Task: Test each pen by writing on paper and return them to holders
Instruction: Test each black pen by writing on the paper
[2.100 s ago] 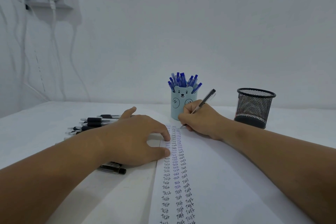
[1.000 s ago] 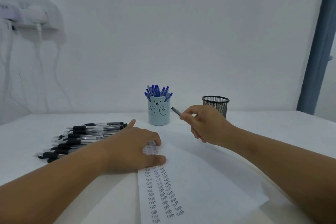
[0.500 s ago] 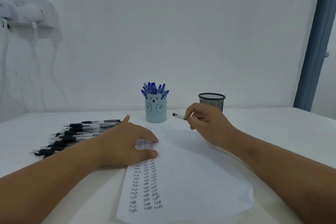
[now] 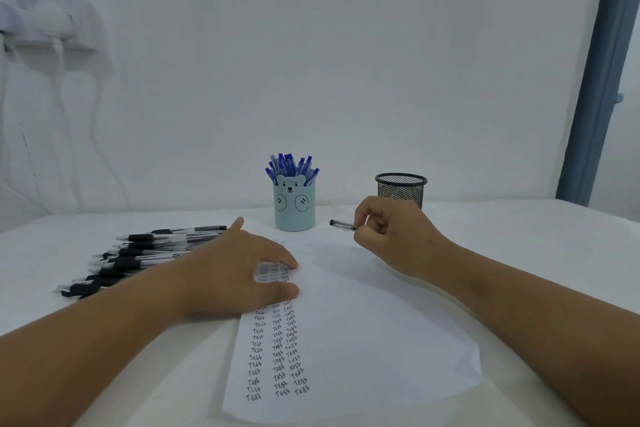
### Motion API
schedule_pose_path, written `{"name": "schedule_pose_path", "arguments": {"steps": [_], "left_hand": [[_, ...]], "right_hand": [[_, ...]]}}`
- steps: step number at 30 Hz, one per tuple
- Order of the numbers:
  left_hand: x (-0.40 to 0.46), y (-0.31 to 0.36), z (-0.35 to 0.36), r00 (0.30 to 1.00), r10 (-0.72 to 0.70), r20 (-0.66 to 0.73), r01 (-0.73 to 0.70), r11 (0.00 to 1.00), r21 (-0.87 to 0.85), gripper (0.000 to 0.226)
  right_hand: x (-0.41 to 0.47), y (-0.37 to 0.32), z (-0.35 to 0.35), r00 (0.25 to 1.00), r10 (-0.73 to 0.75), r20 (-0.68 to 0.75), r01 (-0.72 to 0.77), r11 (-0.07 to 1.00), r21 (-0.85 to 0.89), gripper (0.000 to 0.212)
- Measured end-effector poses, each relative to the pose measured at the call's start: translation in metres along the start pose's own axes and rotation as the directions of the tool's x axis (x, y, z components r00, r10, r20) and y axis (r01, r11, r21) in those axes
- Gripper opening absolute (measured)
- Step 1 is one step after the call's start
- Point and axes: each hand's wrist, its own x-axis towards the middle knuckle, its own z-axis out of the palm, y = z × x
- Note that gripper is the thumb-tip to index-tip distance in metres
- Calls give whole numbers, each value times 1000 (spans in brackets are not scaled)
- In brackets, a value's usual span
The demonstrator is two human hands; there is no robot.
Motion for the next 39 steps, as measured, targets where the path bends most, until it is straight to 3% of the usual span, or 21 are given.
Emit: {"name": "schedule_pose_path", "arguments": {"steps": [8, 14, 17, 25, 27, 29, 32, 37, 39], "left_hand": [[0, 1, 1, 1000, -10, 23, 9, 999, 33, 43], [-1, -2, 1, 1000, 5, 24, -6, 1000, 29, 45], [0, -3, 1, 1000, 7, 27, -8, 1000, 25, 45], [2, -3, 2, 999, 5, 32, -6, 999, 52, 48], [2, -3, 2, 999, -17, 42, 16, 999, 33, 48], [1, -1, 1, 999, -13, 33, 12, 1000, 24, 52], [-1, 5, -6, 999, -36, -9, 36, 999, 31, 42], [1, -23, -28, 969, -133, -207, 113, 988, -102, 10], [-3, -37, -36, 957, -194, -217, 178, 980, -93, 12]], "right_hand": [[9, 3, -12, 994, 20, 103, -3, 986, -169, 11], [13, 34, -74, 954, 195, 228, -27, 813, -581, 13], [11, 48, -81, 926, 308, 218, -102, 760, -642, 15], [15, 44, -73, 920, 373, 124, -159, 642, -750, 37], [15, 26, -63, 954, 269, 133, -83, 661, -746, 34], [15, 4, -42, 965, 105, 242, 74, 772, -631, 26], [17, -27, -3, 876, 40, 481, 208, 868, -451, 23], [46, -51, 34, 776, 85, 626, 349, 769, -536, 23], [62, -57, 41, 758, 141, 637, 363, 720, -592, 26]]}}
